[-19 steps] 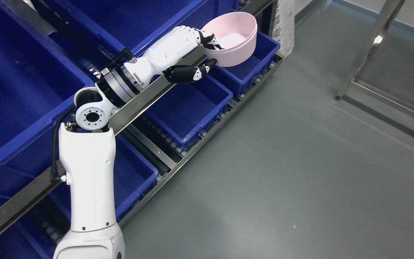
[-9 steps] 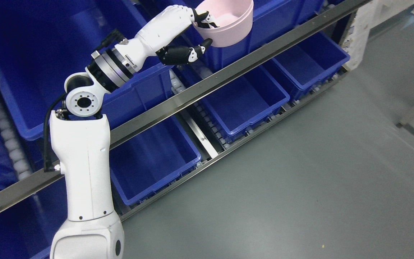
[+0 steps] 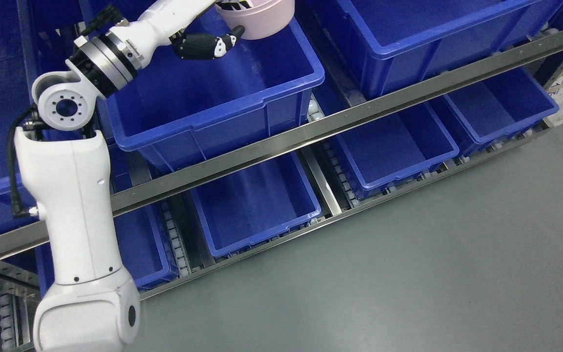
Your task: Stack pink IKEA bowls on left shelf middle
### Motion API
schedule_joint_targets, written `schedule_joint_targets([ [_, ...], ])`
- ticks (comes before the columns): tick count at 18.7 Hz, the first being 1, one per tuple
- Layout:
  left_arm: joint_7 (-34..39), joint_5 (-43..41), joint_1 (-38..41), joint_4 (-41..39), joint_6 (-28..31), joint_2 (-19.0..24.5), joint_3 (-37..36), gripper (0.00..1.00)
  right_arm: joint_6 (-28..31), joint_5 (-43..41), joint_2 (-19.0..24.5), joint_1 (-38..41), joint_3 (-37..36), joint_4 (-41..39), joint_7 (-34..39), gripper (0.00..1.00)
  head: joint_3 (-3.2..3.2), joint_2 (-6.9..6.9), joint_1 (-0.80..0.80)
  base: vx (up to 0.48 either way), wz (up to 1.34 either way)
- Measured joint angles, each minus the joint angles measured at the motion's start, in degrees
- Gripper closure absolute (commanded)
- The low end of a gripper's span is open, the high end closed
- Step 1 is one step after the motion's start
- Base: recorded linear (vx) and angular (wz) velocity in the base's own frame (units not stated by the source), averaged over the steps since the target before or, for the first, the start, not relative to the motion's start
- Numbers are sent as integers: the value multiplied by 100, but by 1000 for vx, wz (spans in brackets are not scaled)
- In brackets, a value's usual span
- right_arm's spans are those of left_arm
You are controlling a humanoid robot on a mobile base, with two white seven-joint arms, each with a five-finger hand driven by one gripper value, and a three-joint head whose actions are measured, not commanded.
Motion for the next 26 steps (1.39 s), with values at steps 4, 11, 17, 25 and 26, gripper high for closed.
schedule_joint_targets([
  [4, -26, -74, 44, 45, 45, 254, 12, 90, 0, 0, 0, 0, 0, 0, 0, 0, 0, 0, 0, -2, 43],
  [11, 21, -154, 177, 135, 94, 483, -18, 33, -1, 0, 0, 0, 0, 0, 0, 0, 0, -1, 0, 0, -7],
  [17, 1230, -142, 219, 187, 824, 179, 343, 1, -1, 0, 0, 0, 0, 0, 0, 0, 0, -1, 0, 0, 0],
  [25, 3961, 821, 279, 126, 3031, -328, 977, 0, -1, 0, 0, 0, 0, 0, 0, 0, 0, -1, 0, 0, -3],
  [26, 4035, 941, 320, 98, 3114, -364, 1023, 0, -1, 0, 0, 0, 0, 0, 0, 0, 0, -1, 0, 0, 0],
])
